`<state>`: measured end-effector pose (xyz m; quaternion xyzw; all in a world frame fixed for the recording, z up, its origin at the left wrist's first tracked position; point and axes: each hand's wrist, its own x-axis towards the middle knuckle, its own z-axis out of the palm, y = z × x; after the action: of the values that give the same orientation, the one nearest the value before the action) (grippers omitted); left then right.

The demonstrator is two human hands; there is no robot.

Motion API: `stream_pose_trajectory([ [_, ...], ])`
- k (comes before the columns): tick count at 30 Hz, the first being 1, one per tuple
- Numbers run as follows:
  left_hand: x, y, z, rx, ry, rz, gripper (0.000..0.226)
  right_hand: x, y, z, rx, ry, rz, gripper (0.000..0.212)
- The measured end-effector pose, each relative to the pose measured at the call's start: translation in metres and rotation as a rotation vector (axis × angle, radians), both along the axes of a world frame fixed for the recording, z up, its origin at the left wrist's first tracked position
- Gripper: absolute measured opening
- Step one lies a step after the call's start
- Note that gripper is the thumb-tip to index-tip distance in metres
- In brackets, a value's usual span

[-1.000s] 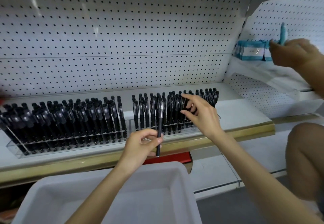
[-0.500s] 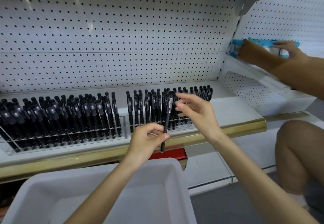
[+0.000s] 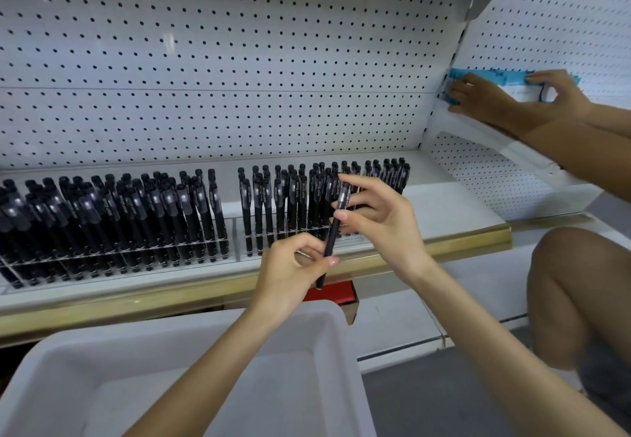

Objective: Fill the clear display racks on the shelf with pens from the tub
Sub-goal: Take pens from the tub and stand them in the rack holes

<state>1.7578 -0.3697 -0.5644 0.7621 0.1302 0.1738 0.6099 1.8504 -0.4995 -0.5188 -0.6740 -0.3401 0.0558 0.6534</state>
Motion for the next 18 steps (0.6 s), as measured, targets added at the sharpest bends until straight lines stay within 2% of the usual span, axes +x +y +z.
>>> stream_pose_trajectory([
  [2, -0.002, 0.001, 0.003, 0.155, -0.050, -0.005, 0.006, 0.004, -0.003, 0.006, 0.048, -0.008, -0.046, 0.048],
  [3, -0.003, 0.005, 0.003, 0.321, -0.079, 0.002, 0.008, 0.007, -0.005, 0.010, 0.087, -0.013, -0.093, 0.047],
  [6, -0.008, 0.020, 0.000, 0.986, -0.119, 0.041, 0.038, 0.023, -0.012, 0.017, 0.156, -0.095, -0.292, 0.043],
  [8, -0.009, 0.027, -0.007, 1.236, -0.122, 0.067, 0.048, 0.034, -0.015, 0.016, 0.148, -0.164, -0.387, 0.042],
  [12, -0.007, 0.034, -0.024, 1.356, -0.035, 0.047, 0.057, 0.044, -0.010, 0.006, 0.064, -0.306, -0.435, 0.044],
  [15, -0.006, 0.036, -0.027, 1.346, -0.009, 0.035, 0.057, 0.048, -0.002, -0.006, 0.012, -0.453, -0.468, 0.045],
  [18, -0.006, 0.036, -0.027, 1.361, -0.010, 0.043, 0.056, 0.054, 0.002, -0.015, -0.033, -0.514, -0.443, 0.044],
])
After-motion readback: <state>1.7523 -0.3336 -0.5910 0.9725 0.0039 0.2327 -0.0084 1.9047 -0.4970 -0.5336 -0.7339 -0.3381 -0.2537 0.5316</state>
